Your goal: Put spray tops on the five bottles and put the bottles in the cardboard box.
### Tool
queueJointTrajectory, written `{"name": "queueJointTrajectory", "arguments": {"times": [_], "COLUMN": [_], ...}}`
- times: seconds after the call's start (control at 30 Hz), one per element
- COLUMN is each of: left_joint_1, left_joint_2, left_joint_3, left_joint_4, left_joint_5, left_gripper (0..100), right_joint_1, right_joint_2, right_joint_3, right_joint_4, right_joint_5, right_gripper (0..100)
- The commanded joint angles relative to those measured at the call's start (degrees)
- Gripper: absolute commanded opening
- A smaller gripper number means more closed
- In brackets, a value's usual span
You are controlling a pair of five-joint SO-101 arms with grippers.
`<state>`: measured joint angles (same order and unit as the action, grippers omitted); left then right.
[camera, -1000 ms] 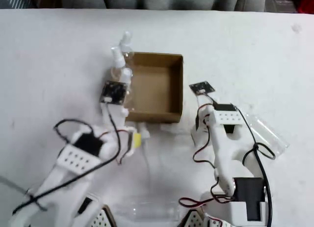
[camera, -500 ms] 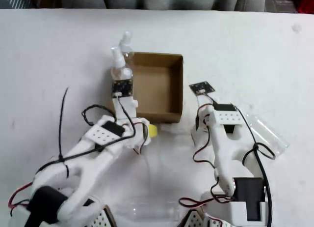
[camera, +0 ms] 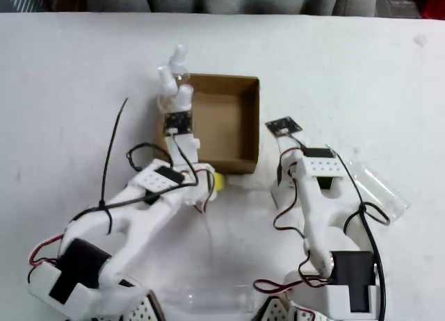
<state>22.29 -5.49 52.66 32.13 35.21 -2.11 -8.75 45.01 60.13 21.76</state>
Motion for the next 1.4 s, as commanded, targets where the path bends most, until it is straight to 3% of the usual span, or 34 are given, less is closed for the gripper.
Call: {"name": "queueJointTrajectory", "arguments": {"times": [0.0,0.07,0.17,0.5,0.7,0.83,1.03,1.17,1.37], "left_joint_1": [0.84,0.84,0.84,0.92,1.80,1.80,1.80,1.80,1.80], "left_joint_2": [0.13,0.13,0.13,0.04,0.04,0.04,0.04,0.04,0.04], "left_joint_3": [-3.25,-2.81,-2.99,-3.25,-3.16,-3.16,-3.16,-3.16,-3.16], "left_joint_4": [-1.32,-1.23,0.62,2.37,2.37,2.37,2.37,2.46,2.46], "left_joint_5": [0.18,0.18,-0.35,-6.95,-9.05,-9.05,-9.14,-9.14,-9.14], "left_gripper": [0,6,2,2,2,2,2,2,2], "right_joint_1": [0.57,0.75,0.84,6.11,14.73,20.00,24.40,25.71,27.30], "right_joint_2": [-2.24,-2.24,-2.24,-6.81,-17.36,-18.59,-10.42,-1.27,12.09], "right_joint_3": [-0.26,-0.26,-0.26,-2.20,-12.22,-23.30,-35.34,-39.56,-48.44], "right_joint_4": [-0.40,-0.40,-0.40,4.35,22.73,29.85,35.82,35.21,31.78], "right_joint_5": [0.53,0.53,0.53,0.88,24.79,29.45,39.91,48.18,49.49], "right_gripper": [1.6,1.6,1.6,1.6,1.8,4.0,23.4,24.6,35.4]}}
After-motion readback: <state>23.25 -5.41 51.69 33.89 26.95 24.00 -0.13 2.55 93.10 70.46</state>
